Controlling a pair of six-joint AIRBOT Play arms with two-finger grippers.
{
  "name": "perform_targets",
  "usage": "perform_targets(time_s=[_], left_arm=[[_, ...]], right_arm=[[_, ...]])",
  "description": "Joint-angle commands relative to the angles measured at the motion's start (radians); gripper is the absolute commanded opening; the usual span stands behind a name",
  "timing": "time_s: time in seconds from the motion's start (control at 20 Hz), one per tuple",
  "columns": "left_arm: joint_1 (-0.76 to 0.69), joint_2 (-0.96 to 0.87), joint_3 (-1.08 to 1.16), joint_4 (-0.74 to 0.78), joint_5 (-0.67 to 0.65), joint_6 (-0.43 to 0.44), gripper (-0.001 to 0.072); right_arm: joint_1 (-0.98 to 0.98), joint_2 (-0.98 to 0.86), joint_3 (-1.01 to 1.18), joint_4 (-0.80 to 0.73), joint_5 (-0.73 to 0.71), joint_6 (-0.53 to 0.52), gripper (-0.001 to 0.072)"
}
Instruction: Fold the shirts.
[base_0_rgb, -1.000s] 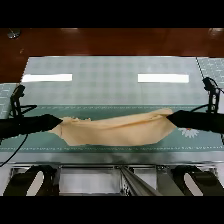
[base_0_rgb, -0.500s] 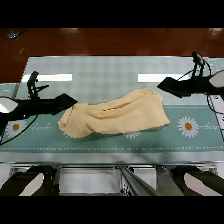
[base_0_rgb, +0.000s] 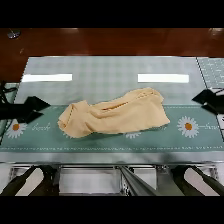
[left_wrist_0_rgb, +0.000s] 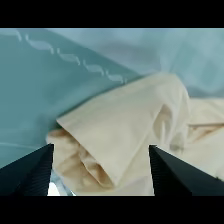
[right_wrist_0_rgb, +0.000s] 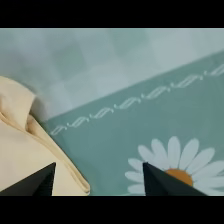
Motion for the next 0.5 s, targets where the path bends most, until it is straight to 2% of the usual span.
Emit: perform_targets(time_s=[0.0,0.2,0.35,0.4,0.45], left_arm=[[0.038,-0.071,-0.140,-0.231,-0.163,0.146,0.0699],[-0.087,-0.157,-0.152,-0.259,-0.149,0.164,0.0699],[-0.183,-0.189,-0.151,-0.278,-0.045,0.166,0.0689],[-0.203,-0.192,-0.149,-0.300,-0.009,0.172,0.0554],[-0.218,-0.191,-0.147,-0.329,0.013,0.211,0.0079]], right_arm=[[-0.106,0.058,-0.265,0.174,-0.060,-0.100,0.0620],[-0.106,0.058,-0.336,0.194,-0.062,-0.157,0.0620],[-0.106,0.058,-0.336,0.208,-0.054,-0.177,0.0620],[-0.106,0.058,-0.336,0.208,-0.050,-0.183,0.0620],[-0.106,0.058,-0.336,0.207,-0.046,-0.187,0.0620]])
